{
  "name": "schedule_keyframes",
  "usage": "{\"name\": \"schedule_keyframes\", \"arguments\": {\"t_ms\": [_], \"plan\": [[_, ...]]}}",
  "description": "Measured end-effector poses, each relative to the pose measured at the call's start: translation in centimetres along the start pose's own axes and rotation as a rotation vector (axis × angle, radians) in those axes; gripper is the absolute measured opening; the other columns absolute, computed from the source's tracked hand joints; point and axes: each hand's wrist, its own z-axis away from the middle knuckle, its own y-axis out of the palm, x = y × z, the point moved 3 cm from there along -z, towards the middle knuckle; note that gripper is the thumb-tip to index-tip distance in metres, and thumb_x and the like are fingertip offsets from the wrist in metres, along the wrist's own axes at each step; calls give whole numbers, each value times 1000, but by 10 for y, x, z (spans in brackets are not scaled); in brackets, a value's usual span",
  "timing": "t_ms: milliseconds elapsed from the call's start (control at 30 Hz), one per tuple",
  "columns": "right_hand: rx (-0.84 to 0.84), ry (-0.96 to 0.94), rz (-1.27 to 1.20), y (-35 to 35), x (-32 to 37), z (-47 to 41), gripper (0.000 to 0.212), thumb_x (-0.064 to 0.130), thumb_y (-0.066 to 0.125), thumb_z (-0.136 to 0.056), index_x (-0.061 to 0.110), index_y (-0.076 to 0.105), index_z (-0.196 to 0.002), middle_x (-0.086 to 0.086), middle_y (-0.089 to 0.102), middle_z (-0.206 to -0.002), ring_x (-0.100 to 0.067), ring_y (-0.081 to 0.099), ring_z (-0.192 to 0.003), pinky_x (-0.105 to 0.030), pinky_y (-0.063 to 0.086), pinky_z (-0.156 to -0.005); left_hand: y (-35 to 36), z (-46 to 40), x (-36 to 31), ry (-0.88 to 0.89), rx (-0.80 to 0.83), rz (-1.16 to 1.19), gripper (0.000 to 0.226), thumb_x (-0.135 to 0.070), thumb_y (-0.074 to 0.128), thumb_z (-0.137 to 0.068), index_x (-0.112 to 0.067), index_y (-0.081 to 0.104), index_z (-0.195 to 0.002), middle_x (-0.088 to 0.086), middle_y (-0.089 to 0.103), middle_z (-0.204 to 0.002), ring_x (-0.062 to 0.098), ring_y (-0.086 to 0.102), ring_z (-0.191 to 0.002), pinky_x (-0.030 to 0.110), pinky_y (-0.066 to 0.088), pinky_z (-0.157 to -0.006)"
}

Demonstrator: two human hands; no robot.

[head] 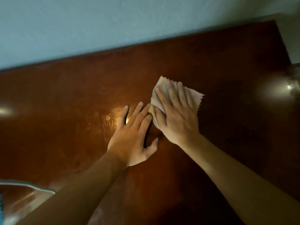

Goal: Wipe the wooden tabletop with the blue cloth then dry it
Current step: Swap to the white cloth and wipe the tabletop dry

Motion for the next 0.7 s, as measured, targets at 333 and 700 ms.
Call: {"name": "schedule_keyframes", "arguments": {"t_ms": [333, 700], "plan": [[-26, 152, 33, -20, -54, -54, 60, 52, 24, -107, 27, 29, -161, -18, 21, -168, -43, 15, -156, -54, 12, -127, 1, 2, 0, 12, -23, -42, 71, -58, 44, -94, -15, 43, -150, 10, 26, -164, 27, 11, -155, 60, 10, -122], [-54, 190, 27, -25, -66, -124, 60, 53, 25, -106, 29, 29, -161, -12, 18, -170, -39, 13, -157, -52, 5, -127, 4, 2, 2, 13, -64, -36, 73, -61, 48, -91, -16, 44, -148, 9, 31, -162, 26, 13, -155, 58, 9, -122]]}}
